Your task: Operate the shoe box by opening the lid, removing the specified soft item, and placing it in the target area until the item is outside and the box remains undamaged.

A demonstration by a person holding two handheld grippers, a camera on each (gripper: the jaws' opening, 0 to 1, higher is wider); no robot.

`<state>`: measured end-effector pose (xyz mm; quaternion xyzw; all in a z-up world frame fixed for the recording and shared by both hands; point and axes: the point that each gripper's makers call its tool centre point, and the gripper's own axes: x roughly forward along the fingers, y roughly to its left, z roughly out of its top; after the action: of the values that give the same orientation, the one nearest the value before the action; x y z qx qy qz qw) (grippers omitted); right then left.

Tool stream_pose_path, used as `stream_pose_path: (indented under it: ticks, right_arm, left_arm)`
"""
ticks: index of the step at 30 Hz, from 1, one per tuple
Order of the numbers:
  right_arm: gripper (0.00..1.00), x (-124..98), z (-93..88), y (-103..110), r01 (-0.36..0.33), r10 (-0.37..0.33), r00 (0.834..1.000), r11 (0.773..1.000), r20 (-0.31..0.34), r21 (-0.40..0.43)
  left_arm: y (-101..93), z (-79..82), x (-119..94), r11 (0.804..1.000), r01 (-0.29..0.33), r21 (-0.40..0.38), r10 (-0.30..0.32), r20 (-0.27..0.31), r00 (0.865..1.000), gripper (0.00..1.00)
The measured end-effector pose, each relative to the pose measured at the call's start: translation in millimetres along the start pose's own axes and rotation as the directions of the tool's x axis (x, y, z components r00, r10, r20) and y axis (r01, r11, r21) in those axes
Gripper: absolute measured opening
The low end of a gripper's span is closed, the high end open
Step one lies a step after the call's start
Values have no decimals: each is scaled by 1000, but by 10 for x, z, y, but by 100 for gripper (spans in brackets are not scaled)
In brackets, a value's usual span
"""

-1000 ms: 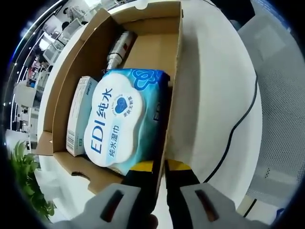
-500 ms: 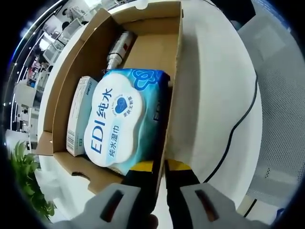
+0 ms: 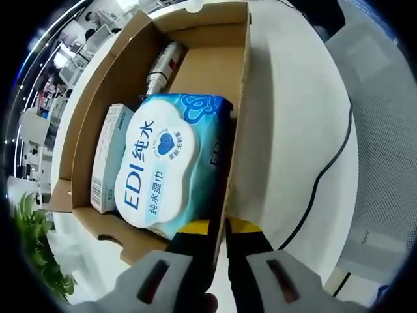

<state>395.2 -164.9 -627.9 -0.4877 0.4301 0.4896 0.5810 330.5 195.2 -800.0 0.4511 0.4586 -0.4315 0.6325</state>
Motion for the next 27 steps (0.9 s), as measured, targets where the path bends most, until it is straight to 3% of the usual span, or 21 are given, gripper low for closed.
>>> stream_pose_path:
  ticks: [7,20,24,27]
  right_arm:
    - [50,-86,-22,-152,2,-3,1000,999,-8,-53]
    - [50,135,-12,-276,-8,11,1000,997,29,-82]
    - [50,183,-109,-351,-10,10,1000,994,6,-106]
    - [50,213,-154,-401,-11,12,1000,998,17,-68]
  left_arm:
    - [3,-2,1,1000,0,-7,0,-2,1000,6]
    - [-7,-6,-10,1000,22,-3,-22,-11,1000,5]
    - [-17,-11,-9,1000,30,0,-30,-12,999,5]
    - [-19,-12,-13,1000,25,-3,-25,-10,1000,5]
